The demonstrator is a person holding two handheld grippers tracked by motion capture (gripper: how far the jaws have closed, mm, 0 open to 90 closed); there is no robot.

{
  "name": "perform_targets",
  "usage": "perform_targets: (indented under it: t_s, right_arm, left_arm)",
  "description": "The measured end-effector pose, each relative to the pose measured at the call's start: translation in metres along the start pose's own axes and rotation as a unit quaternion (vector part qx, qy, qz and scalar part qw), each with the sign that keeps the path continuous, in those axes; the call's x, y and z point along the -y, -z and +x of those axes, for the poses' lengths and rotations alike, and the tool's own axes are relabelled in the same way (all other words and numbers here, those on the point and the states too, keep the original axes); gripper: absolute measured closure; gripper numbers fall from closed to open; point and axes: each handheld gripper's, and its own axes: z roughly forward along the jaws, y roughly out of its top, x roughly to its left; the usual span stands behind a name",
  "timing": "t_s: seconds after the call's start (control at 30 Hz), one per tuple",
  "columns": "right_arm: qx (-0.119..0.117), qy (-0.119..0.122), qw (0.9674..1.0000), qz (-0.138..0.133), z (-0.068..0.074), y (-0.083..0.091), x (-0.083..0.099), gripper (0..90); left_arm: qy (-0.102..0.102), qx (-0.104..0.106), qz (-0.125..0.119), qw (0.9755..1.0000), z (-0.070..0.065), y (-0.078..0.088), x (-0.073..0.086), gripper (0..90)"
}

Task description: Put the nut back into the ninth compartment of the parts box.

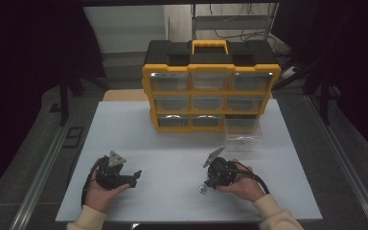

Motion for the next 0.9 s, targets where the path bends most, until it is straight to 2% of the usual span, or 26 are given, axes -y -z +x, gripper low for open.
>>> perform_targets:
  t_s: [0.27,0.9]
  right_arm:
    - [0.002,-0.003,1.0,-0.003,-0.002,0.002,0.0,67.9]
    - [0.007,-0.018,0.9993,-0.031,-0.009,0.017,0.002,68.0]
  left_arm:
    - [0.0,0.0,0.0,1.0,0.0,0.0,0.0,8.2]
    - [0.0,-0.001,0.0,1.0,0.0,0.0,0.0,8.2]
